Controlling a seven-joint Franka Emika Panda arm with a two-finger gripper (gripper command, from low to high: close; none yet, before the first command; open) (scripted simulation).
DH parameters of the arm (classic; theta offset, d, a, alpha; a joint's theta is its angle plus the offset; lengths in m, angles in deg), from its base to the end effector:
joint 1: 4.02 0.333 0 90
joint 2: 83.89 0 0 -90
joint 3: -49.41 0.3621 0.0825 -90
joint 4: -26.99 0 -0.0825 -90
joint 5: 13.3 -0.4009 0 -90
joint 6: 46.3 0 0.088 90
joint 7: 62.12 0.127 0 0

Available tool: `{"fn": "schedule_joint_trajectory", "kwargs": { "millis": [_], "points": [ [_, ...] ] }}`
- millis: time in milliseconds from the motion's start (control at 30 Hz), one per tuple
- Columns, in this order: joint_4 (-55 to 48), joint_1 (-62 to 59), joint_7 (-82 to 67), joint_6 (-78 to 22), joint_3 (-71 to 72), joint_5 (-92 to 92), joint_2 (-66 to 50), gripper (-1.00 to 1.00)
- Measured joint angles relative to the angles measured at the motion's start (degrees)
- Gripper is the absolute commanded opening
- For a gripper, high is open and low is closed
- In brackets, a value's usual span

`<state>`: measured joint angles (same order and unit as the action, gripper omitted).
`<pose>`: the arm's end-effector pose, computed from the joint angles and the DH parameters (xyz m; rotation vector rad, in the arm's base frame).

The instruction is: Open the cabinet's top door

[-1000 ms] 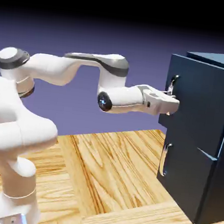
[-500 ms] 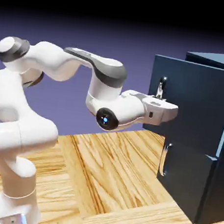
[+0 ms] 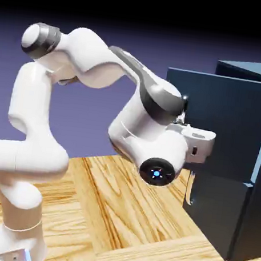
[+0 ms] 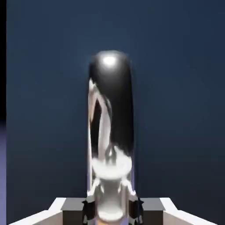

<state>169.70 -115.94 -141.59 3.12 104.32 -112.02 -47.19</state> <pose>0.3798 -0.1669 0.4922 -1.6630 -0.1818 -1.0473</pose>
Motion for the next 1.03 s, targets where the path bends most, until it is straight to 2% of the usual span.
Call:
{"fn": "schedule_joint_trajectory", "kwargs": {
  "millis": [233, 467, 767, 1000, 1033],
  "points": [
    [-12.1, -12.1, -5.9, -1.1, 10.4, 15.2, -14.5, -1.0],
    [-19.2, -19.4, -5.5, 4.7, 21.0, 26.2, -29.1, -1.0],
    [-24.5, -11.6, -0.2, 14.1, 19.5, 38.3, -47.8, -1.0],
    [-34.6, -0.2, 5.5, 14.2, 13.2, 48.9, -62.2, -1.0],
    [-35.5, 0.6, 6.0, 13.9, 12.8, 49.6, -63.2, 1.0]
  ]
}}
